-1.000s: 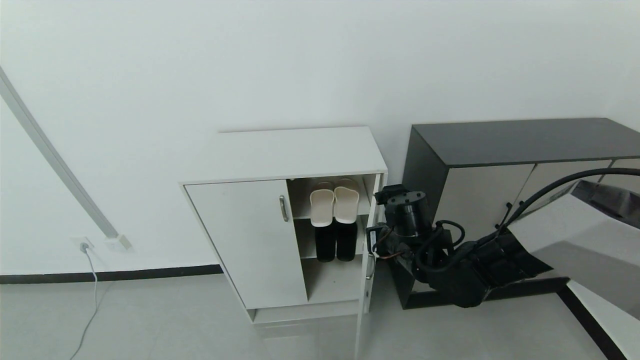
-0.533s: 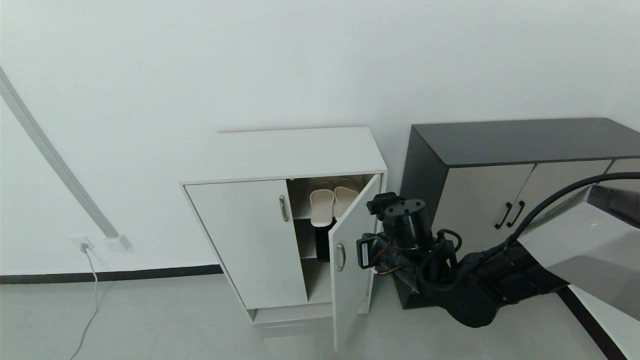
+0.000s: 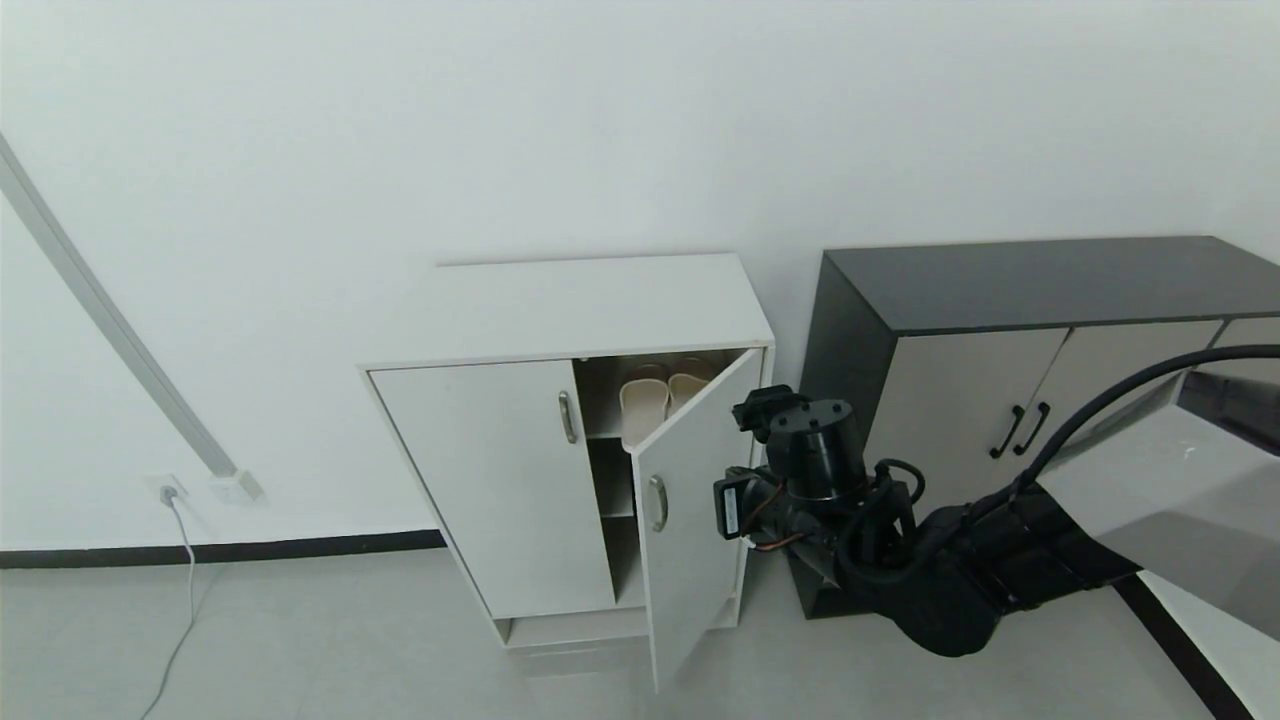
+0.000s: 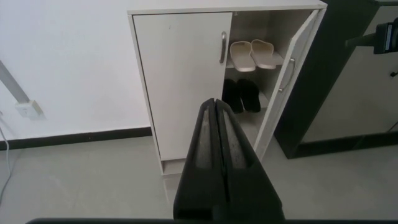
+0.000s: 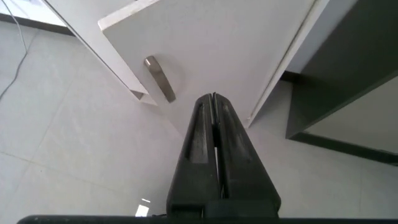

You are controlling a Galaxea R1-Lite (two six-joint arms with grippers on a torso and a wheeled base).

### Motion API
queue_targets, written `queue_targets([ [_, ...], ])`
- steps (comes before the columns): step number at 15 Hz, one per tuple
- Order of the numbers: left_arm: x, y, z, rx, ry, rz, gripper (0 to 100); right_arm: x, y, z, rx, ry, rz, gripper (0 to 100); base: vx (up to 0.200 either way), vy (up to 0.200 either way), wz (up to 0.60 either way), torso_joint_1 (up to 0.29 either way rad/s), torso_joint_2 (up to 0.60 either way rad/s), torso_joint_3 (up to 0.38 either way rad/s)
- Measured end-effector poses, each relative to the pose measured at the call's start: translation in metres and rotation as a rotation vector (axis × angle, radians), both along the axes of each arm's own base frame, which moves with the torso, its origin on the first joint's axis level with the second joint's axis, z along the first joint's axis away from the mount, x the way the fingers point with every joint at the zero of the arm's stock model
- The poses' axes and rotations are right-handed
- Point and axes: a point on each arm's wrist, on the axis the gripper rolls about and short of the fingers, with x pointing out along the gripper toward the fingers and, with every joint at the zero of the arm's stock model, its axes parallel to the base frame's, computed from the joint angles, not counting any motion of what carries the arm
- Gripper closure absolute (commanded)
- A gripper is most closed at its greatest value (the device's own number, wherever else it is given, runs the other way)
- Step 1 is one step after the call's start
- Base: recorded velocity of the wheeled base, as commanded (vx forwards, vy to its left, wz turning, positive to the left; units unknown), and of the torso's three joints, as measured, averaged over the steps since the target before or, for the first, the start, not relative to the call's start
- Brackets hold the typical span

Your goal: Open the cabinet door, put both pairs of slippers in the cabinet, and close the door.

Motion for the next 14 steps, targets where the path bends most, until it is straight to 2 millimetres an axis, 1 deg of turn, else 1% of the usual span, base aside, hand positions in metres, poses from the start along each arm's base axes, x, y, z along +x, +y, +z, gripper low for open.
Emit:
queue_targets([
  [4,0.000,0.000,0.000,0.000,0.000,0.000,100,0.004,-0.003,0.000,-0.009,-0.010,-0.013,100,0.000,0.000,0.00,0.000,0.00,0.000],
  [7,0.000,0.000,0.000,0.000,0.000,0.000,100,0.011,-0.011,0.000,-0.049,-0.039,-0.070,100,0.000,0.000,0.00,0.000,0.00,0.000],
  [10,0.000,0.000,0.000,0.000,0.000,-0.001,100,0.010,-0.016,0.001,-0.074,-0.050,-0.074,100,0.000,0.000,0.00,0.000,0.00,0.000],
  [14,0.000,0.000,0.000,0.001,0.000,0.000,100,-0.004,-0.031,-0.006,-0.120,-0.014,-0.077,100,0.200,0.000,0.00,0.001,0.00,0.002],
])
